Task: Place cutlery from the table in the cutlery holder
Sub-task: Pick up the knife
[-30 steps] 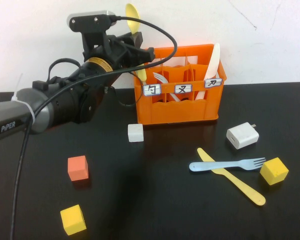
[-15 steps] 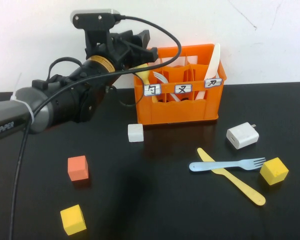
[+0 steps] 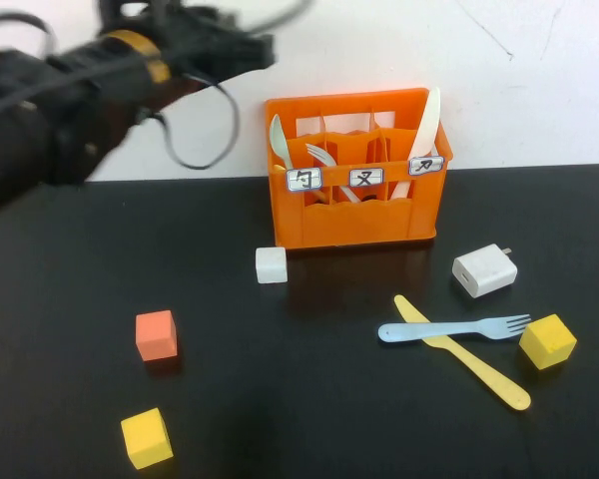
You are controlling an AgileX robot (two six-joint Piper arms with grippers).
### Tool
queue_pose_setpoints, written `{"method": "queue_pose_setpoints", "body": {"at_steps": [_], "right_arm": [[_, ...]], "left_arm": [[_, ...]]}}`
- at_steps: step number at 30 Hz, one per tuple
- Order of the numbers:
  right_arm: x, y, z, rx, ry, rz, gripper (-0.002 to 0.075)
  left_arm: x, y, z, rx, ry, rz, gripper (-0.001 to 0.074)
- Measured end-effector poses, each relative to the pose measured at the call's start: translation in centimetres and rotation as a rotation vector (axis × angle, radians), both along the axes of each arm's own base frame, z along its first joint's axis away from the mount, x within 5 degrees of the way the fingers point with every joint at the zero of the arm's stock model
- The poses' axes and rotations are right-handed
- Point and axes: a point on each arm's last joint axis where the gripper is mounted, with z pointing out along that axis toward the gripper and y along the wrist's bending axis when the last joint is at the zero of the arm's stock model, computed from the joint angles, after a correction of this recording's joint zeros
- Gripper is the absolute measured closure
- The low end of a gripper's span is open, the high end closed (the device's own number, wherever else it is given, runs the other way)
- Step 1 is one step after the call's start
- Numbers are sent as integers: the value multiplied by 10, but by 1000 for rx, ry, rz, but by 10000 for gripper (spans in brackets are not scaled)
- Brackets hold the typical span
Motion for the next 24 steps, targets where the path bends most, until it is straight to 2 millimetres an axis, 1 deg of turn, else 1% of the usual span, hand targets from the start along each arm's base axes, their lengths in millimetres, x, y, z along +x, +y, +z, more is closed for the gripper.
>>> {"method": "queue_pose_setpoints", "body": {"at_steps": [4, 6, 9, 10, 12, 15, 18, 21, 24], "right_arm": [[19, 3, 6, 19, 90, 34, 728], [30, 5, 8, 41, 119, 59, 728], [51, 11, 10, 91, 153, 108, 728], [59, 13, 9, 98, 169, 128, 728], [75, 19, 7, 103, 194, 169, 728], [96, 34, 3, 80, 227, 241, 728], [114, 53, -2, 33, 261, 309, 728], [132, 70, -9, -40, 289, 347, 728], [145, 86, -18, -129, 313, 395, 728]], "left_arm": [[-24, 17, 4, 24, 230, 103, 735], [-37, 23, 8, 36, 305, 119, 735], [-57, 27, 6, 56, 383, 84, 735], [-65, 28, 5, 57, 399, 62, 735], [-81, 29, -2, 58, 432, 19, 735], [-106, 35, -11, 48, 460, -13, 735], [-131, 44, -19, 48, 473, -22, 735], [-152, 51, -31, 63, 505, -26, 735], [-171, 59, -42, 78, 544, -29, 735]]}}
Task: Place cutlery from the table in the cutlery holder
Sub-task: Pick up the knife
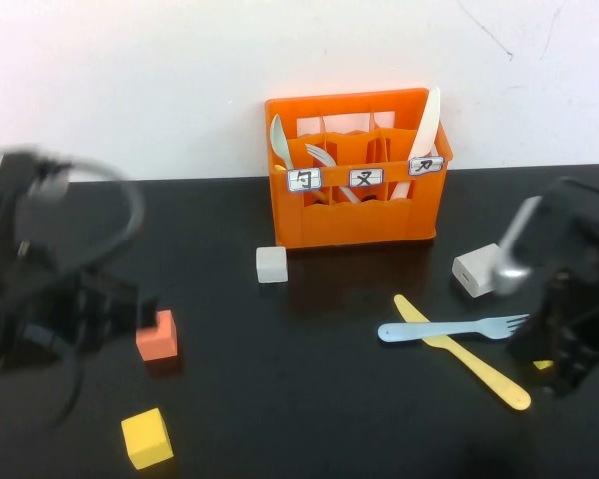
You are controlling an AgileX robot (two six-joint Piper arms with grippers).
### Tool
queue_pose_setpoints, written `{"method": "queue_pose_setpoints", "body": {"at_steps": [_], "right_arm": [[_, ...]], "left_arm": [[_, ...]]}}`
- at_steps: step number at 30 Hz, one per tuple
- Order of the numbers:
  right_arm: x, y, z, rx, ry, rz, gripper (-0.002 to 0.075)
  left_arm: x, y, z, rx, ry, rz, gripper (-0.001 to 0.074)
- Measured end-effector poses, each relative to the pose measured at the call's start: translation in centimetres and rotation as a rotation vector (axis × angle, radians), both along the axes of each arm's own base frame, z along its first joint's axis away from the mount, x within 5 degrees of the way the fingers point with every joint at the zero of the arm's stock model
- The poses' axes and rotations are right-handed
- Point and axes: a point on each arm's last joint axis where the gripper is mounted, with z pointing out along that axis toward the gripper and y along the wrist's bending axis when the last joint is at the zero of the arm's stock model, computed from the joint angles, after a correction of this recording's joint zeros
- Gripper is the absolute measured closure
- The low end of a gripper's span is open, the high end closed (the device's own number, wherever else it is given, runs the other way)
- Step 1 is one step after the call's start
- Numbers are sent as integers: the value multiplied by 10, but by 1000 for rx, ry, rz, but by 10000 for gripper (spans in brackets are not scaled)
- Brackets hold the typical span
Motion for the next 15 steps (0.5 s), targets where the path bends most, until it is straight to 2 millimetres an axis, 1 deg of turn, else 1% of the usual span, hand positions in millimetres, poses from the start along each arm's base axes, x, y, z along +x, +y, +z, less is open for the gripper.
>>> {"method": "queue_pose_setpoints", "body": {"at_steps": [4, 5, 8, 12, 15], "right_arm": [[16, 25, -12, -93, -4, 111, 728], [20, 31, -19, -122, -1, 143, 728], [32, 47, -30, -160, 19, 186, 728], [48, 52, -47, -225, 85, 191, 723], [57, 52, -54, -274, 101, 174, 673]], "left_arm": [[-22, 9, -14, 14, 13, -3, 735], [-27, 11, -18, 18, 17, -4, 735], [-37, 15, -27, 23, 34, 0, 735], [-47, 19, -33, 27, 68, 5, 736], [-52, 20, -35, 23, 62, 7, 736]]}}
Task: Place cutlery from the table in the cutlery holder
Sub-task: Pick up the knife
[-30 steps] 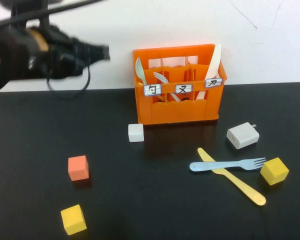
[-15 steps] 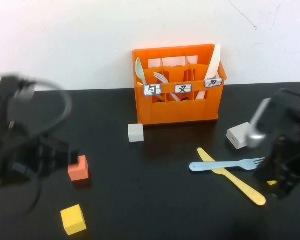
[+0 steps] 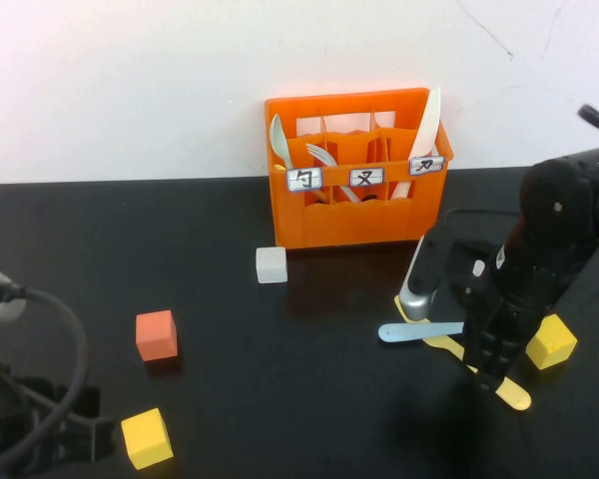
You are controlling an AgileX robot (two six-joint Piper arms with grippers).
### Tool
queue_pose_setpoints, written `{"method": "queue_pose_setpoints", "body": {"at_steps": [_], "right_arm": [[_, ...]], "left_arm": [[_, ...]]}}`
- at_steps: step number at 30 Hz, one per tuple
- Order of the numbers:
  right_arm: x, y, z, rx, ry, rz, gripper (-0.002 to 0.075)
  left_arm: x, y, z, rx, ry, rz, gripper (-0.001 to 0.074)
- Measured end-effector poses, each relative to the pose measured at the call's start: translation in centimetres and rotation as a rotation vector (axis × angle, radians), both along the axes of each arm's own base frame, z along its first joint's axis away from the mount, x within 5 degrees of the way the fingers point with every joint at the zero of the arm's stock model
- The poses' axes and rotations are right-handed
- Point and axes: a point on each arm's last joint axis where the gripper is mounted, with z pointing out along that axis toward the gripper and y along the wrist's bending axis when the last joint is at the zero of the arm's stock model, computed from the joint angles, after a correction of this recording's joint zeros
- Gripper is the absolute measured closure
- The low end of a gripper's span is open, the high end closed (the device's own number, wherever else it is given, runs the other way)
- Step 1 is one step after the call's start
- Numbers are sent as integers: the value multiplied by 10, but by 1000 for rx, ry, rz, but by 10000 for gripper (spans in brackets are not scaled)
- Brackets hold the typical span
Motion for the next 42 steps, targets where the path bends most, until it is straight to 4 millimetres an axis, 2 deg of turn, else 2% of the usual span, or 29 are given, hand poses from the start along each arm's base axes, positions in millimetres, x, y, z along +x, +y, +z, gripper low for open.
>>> {"method": "queue_pose_setpoints", "body": {"at_steps": [8, 14, 21, 24, 27, 31, 39, 42], "right_arm": [[6, 2, -10, -5, 16, -93, 370], [10, 3, -21, -10, 18, -112, 328], [13, 4, -26, -9, 11, -118, 328], [14, 5, -26, -7, 9, -118, 362], [16, 5, -28, -14, 5, -114, 445], [18, 5, -29, -16, 1, -114, 601], [19, 5, -26, -20, 13, -118, 608], [18, 6, -24, -51, 74, -112, 609]], "left_arm": [[-14, 7, -22, -53, -143, 21, 736], [-28, 13, -26, -94, -261, 30, 736], [-31, 15, -23, -90, -303, 26, 736], [-31, 15, -23, -91, -305, 26, 736], [-30, 15, -22, -92, -310, 26, 736], [-30, 15, -22, -92, -310, 26, 736], [-30, 15, -21, -95, -329, 25, 736], [-30, 15, -21, -93, -330, 24, 736]]}}
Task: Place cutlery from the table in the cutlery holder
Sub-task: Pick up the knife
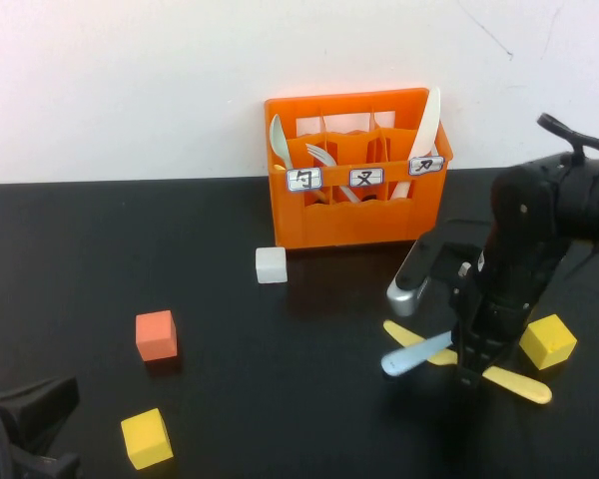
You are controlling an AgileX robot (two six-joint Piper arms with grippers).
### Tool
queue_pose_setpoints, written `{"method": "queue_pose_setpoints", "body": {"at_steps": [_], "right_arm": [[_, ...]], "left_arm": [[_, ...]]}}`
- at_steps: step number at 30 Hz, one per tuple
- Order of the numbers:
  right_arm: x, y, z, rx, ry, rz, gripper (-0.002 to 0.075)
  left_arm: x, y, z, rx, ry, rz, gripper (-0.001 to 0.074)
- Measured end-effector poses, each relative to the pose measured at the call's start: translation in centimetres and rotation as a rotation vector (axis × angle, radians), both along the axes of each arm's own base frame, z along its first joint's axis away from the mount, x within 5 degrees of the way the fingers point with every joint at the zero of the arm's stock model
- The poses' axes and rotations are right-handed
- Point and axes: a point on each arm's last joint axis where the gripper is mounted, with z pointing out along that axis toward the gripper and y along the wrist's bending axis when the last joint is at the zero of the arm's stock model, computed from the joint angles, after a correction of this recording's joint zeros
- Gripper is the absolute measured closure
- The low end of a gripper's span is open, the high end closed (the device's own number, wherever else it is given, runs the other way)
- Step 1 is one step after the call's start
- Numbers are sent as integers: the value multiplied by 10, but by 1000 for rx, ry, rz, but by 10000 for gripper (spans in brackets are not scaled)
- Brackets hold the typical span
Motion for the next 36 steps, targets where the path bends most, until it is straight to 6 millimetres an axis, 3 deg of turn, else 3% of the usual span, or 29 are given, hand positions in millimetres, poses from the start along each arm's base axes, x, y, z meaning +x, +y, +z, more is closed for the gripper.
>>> {"method": "queue_pose_setpoints", "body": {"at_steps": [3, 10, 13, 23, 30, 36], "right_arm": [[2, 0, 7, -40, 63, 15, 609], [21, 8, 58, -34, 34, 29, 609], [25, 11, 70, -20, 5, 28, 609], [29, 12, 48, -52, 56, 37, 609], [30, 12, 46, -60, 58, 38, 609], [30, 13, 43, -56, 69, 15, 609]], "left_arm": [[0, 0, 0, -1, -1, 0, 736], [0, 0, 0, -1, -4, 0, 736], [0, 0, 0, -1, -4, 0, 736], [0, 0, 0, -11, 0, 5, 736], [-1, 0, 1, -22, -2, 9, 736], [0, -5, -5, -118, 118, 14, 736]]}}
